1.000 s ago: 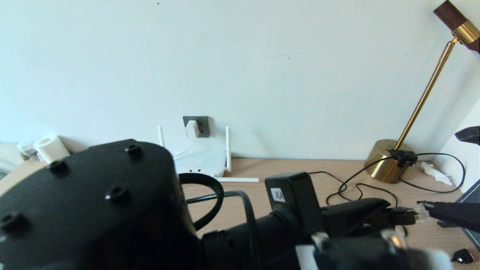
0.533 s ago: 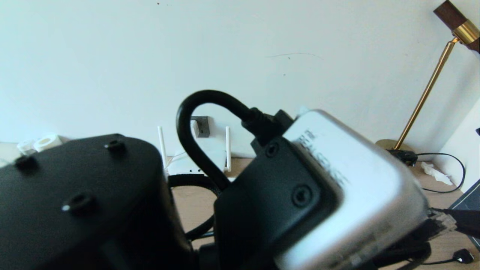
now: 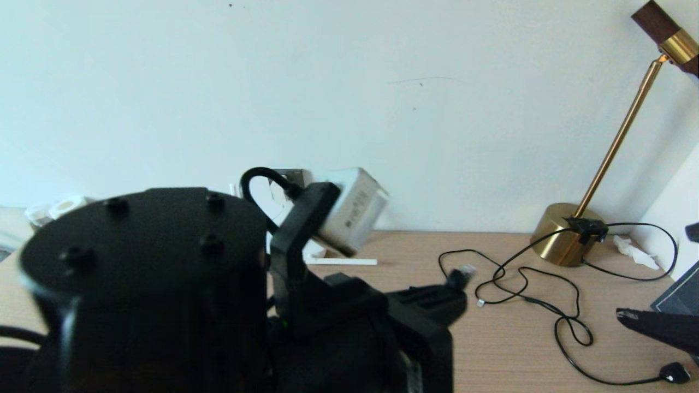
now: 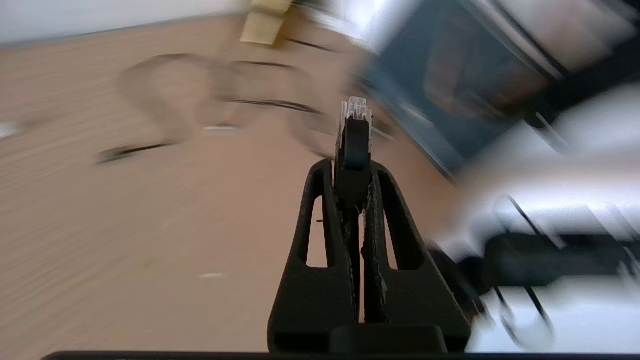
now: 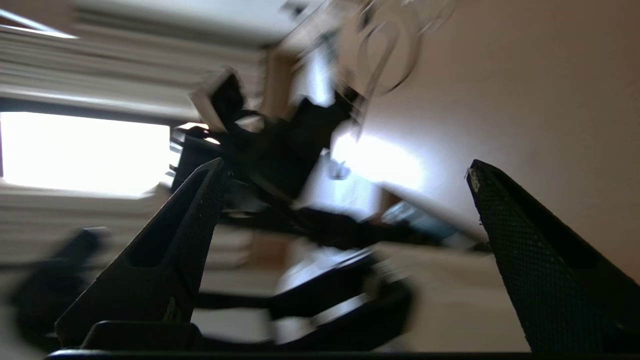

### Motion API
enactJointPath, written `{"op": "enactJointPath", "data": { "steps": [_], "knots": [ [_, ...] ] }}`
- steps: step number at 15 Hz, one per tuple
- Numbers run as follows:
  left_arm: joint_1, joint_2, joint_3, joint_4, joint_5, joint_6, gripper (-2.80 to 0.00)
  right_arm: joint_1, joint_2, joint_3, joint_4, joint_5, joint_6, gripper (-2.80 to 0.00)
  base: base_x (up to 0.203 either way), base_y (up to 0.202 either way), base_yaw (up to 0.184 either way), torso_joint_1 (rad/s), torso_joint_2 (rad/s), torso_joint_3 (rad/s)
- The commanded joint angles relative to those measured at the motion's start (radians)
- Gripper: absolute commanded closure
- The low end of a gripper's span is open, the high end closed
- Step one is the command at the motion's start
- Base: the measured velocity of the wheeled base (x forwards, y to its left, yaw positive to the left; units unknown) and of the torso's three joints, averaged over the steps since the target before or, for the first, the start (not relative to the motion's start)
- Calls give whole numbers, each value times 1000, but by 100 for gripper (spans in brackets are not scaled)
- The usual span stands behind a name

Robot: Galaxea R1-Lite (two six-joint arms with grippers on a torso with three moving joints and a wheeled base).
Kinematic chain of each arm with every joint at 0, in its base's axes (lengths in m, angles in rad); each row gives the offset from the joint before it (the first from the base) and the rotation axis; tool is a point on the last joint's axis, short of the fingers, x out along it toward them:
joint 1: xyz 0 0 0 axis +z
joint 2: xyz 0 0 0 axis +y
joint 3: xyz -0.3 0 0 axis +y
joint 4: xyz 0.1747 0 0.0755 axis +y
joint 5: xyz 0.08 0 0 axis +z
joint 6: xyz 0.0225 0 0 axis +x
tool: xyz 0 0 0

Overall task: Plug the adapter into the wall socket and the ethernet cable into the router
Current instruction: Plug cable into router interface

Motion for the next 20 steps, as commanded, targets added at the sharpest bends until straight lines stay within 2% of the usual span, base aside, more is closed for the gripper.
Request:
{"op": "enactJointPath", "data": {
  "steps": [1,3,4,5,6,9,10,11,12,13,16,18,20],
  "knots": [
    [194,-4,30,22,8,-37,0,0,-80,57,3,-158,-219,-280,0,0,0,0,0,0],
    [374,1,48,129,10,-44,0,0,-158,101,24,-426,-544,-280,0,0,0,0,0,0],
    [458,10,48,228,8,-45,0,0,-213,116,49,-546,-686,-280,0,0,0,0,0,0],
    [526,34,40,312,2,-48,0,0,-277,123,92,-603,-756,-280,0,0,0,0,0,0],
    [571,70,38,344,-5,-50,0,0,-342,125,151,-627,-788,-280,0,0,0,0,0,0],
    [671,196,44,347,-3,-45,0,-1,-557,124,398,-661,-843,-280,0,0,0,0,0,0],
    [693,244,34,343,-2,-34,0,-1,-609,116,537,-687,-901,-280,0,0,0,0,0,0],
    [719,299,18,339,0,-15,0,-2,-629,111,657,-784,-1000,-280,0,0,0,0,0,0],
    [742,346,6,328,4,-1,0,-2,-628,127,693,-888,-1097,-280,0,0,0,0,0,0],
    [759,395,-10,301,10,9,0,-2,-627,176,689,-929,-1136,-280,0,0,0,0,0,0],
    [795,516,-65,235,19,42,0,-2,-627,373,578,-909,-1168,-280,0,0,0,0,0,0],
    [803,565,-112,229,20,48,0,-2,-627,539,392,-883,-1199,-280,0,0,0,0,0,0],
    [803,588,-144,229,25,50,0,-2,-627,660,114,-818,-1220,-280,0,0,0,0,0,0]
  ]
}}
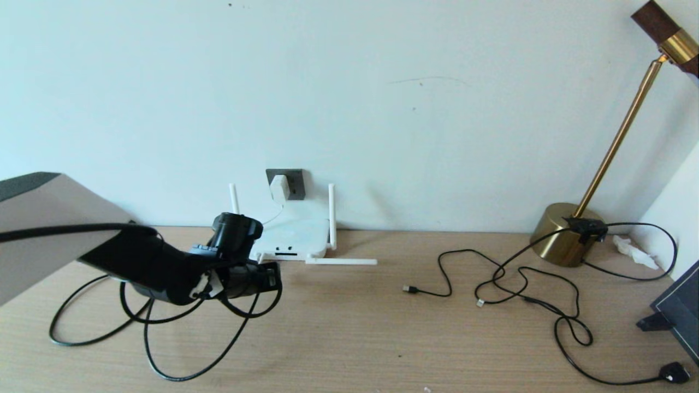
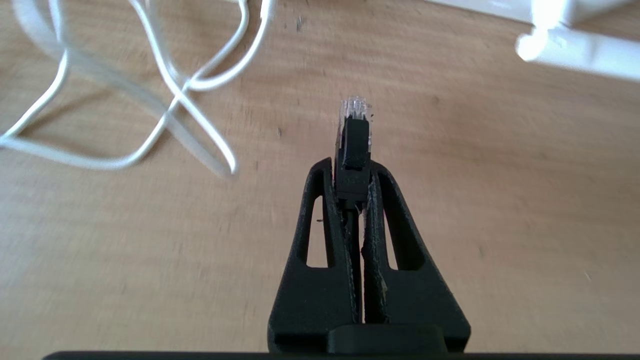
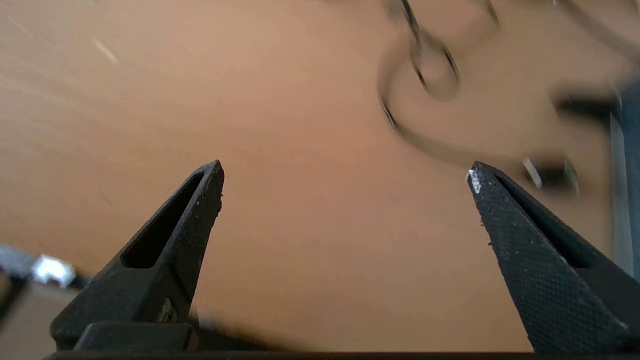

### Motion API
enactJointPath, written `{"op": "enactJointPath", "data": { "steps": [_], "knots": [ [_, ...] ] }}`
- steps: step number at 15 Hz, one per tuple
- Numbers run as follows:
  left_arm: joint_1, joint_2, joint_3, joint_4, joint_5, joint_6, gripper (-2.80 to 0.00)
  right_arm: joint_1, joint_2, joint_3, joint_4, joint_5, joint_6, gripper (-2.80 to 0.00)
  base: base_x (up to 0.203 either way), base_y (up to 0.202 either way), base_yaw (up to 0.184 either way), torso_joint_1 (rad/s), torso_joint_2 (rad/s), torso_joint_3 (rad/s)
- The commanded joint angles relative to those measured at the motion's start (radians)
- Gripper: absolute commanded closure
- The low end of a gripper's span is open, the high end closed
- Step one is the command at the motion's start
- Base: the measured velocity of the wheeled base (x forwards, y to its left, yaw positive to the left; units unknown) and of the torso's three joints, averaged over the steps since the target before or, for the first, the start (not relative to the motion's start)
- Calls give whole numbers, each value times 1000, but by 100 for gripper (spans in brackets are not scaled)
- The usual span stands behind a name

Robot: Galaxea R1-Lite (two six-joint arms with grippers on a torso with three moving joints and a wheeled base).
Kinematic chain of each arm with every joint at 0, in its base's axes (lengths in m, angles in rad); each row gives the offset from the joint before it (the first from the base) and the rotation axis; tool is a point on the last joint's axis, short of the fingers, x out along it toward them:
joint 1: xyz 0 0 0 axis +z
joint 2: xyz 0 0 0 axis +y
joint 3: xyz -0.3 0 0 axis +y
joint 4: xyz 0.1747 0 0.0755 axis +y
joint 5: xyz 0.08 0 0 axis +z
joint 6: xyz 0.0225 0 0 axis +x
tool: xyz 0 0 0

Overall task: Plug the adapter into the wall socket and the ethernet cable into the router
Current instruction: Plug cable into router interface

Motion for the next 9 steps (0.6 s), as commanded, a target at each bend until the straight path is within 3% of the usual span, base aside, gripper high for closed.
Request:
{"op": "enactJointPath", "data": {
  "steps": [1,6,9],
  "knots": [
    [2,71,-39,-1,18,-2,0,0,1,89,-199,28,-13,-280,0,0,0,0,0,0],
    [0,114,-102,-23,36,34,0,0,1,124,-271,49,-167,-280,0,0,0,0,0,0],
    [0,111,-121,-23,41,32,0,0,1,124,-279,45,-101,-280,0,0,0,0,0,0]
  ]
}}
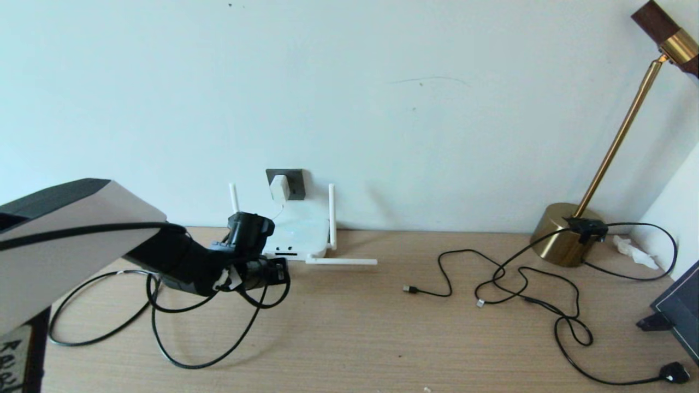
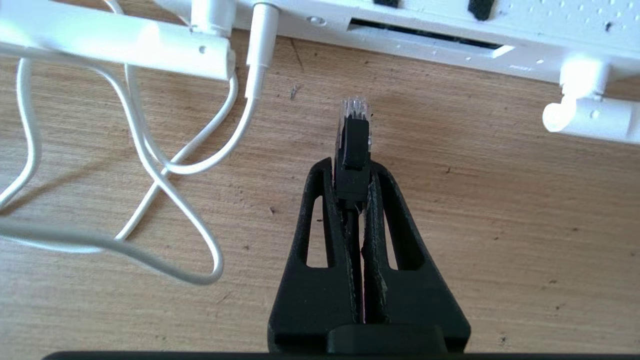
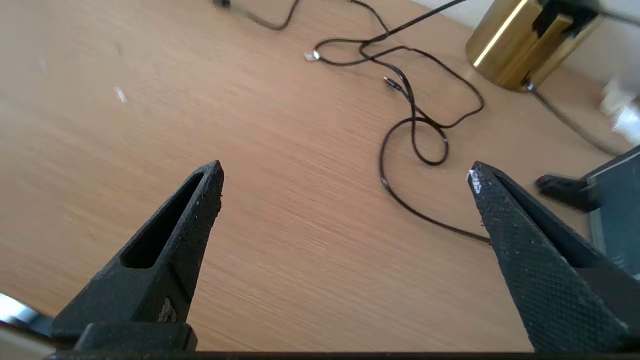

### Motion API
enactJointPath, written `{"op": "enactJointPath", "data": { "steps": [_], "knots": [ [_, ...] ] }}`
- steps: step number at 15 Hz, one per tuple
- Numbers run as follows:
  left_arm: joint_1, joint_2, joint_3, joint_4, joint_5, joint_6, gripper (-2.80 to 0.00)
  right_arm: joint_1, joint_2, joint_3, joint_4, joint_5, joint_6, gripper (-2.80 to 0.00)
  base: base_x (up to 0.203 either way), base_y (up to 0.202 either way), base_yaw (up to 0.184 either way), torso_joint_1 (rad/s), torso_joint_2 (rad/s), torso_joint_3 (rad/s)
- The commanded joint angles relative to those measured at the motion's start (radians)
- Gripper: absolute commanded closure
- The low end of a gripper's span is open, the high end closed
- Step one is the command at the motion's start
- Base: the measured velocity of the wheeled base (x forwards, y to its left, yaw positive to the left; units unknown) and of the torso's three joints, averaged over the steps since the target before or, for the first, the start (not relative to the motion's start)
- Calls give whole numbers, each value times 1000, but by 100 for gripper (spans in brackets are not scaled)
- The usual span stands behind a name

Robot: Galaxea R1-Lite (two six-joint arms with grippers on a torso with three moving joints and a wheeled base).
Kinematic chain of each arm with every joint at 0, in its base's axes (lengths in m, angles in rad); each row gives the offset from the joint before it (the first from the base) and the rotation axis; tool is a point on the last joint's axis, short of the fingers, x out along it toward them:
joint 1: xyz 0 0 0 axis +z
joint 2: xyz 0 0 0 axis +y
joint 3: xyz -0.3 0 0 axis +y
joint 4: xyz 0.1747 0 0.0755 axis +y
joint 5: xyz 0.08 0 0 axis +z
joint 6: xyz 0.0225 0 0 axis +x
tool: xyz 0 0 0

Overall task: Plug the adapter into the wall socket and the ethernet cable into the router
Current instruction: Plug cable into router interface

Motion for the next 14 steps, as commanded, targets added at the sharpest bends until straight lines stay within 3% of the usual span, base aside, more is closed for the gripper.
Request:
{"op": "enactJointPath", "data": {
  "steps": [1,4,7,9,11,14],
  "knots": [
    [1,9,-19,-3,1,-2,0,-1,4,-3,1,-5,43,-280,0,0,0,0,0,0],
    [0,29,-58,-3,1,0,0,-12,4,0,-6,-7,48,-280,0,0,0,0,0,0],
    [2,50,-86,-3,1,0,0,-12,4,1,3,9,134,-280,0,0,0,0,0,0],
    [3,60,-93,-4,3,-3,0,-13,4,-12,125,14,193,-280,0,0,0,0,0,0],
    [19,70,-99,-5,1,-5,0,-13,4,-1,50,10,209,-280,0,0,0,0,0,0],
    [24,98,-118,-41,1,-3,0,-14,4,0,54,7,209,-280,0,0,0,0,0,0]
  ]
}}
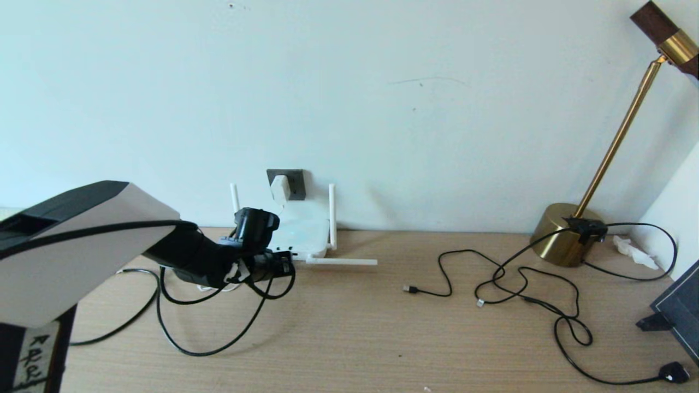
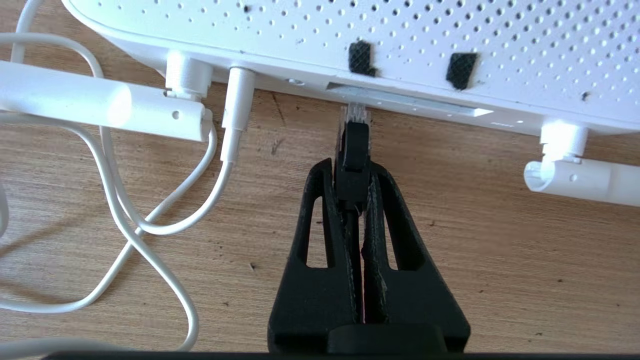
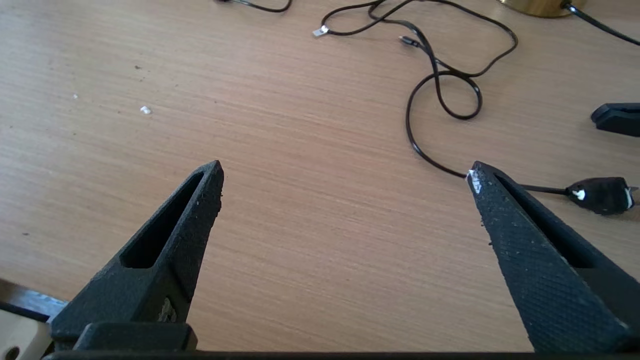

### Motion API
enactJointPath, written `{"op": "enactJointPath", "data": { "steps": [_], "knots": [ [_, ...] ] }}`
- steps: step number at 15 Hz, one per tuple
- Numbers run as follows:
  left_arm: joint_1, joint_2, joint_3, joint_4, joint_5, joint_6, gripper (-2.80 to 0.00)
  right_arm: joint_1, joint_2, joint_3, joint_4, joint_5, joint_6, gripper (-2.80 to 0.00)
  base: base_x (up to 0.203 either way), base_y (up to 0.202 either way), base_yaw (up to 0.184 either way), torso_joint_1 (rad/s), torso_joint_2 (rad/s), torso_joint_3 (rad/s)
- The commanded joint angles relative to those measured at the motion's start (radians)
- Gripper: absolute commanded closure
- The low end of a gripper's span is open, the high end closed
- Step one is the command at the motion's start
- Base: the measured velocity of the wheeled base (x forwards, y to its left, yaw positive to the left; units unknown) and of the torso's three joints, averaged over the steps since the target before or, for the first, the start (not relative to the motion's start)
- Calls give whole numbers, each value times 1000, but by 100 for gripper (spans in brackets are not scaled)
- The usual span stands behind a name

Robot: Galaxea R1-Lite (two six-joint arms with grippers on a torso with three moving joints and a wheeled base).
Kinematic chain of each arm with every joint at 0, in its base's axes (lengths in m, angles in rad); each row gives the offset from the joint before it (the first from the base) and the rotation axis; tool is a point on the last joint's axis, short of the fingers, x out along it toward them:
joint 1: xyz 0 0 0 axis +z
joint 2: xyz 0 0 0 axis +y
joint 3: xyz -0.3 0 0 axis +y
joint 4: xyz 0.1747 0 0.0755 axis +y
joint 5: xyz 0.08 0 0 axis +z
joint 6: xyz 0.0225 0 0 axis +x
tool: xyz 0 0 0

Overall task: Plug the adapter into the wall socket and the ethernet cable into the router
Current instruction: Plug cable into router interface

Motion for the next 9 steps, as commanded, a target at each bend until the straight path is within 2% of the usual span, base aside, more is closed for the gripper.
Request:
{"op": "enactJointPath", "data": {
  "steps": [1,9],
  "knots": [
    [3,22,-10,-36,3,0,0,1,3,-2,1,0,-3,-280,0,0,0,0,0,0],
    [3,9,3,-36,3,2,0,-6,6,-8,25,0,-2,-280,0,0,0,0,0,0]
  ]
}}
